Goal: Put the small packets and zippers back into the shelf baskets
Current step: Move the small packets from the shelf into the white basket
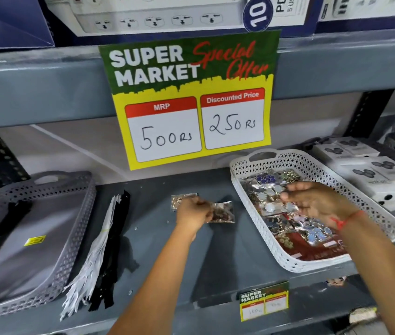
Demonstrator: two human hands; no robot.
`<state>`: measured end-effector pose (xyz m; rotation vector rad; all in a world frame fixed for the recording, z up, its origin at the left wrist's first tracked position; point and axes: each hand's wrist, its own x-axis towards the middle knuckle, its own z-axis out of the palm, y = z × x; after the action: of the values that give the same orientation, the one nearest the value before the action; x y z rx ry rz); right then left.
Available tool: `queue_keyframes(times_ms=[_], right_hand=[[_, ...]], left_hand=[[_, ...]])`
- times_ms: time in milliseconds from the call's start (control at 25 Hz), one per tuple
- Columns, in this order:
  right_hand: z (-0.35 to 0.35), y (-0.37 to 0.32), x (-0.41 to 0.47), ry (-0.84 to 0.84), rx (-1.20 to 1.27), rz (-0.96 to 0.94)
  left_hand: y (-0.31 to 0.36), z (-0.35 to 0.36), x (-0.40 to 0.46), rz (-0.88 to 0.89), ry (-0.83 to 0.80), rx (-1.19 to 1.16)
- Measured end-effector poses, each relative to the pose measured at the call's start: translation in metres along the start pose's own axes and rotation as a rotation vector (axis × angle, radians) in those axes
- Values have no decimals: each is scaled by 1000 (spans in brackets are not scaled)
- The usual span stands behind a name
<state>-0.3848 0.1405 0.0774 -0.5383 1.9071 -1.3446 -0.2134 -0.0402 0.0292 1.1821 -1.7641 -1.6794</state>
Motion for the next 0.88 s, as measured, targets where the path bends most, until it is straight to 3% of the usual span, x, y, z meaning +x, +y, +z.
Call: queue_keyframes(times_ms=[80, 160, 280, 400, 520, 680, 800, 880], right_hand=[[-18, 8, -3, 38, -177, 77], [-22, 22, -3, 18, -449, 174], [-11, 38, -1, -57, -630, 333], [4, 41, 1, -40, -810, 341], [12, 39, 1, -2, -910, 308], [12, 32, 3, 19, -1013, 179], [22, 19, 9, 135, -696, -91], [42, 8, 14, 110, -388, -159]], left_hand=[[-9, 1, 11, -13, 175, 341], [-17, 2, 16, -81, 203, 565], [-21, 9, 21, -116, 112, 665], [-18, 22, 27, -127, 110, 731], [-16, 26, 33, -151, 78, 653], [-16, 22, 37, -171, 22, 337], [-10, 11, 25, -304, -43, 137], [-8, 1, 19, -363, -97, 40]])
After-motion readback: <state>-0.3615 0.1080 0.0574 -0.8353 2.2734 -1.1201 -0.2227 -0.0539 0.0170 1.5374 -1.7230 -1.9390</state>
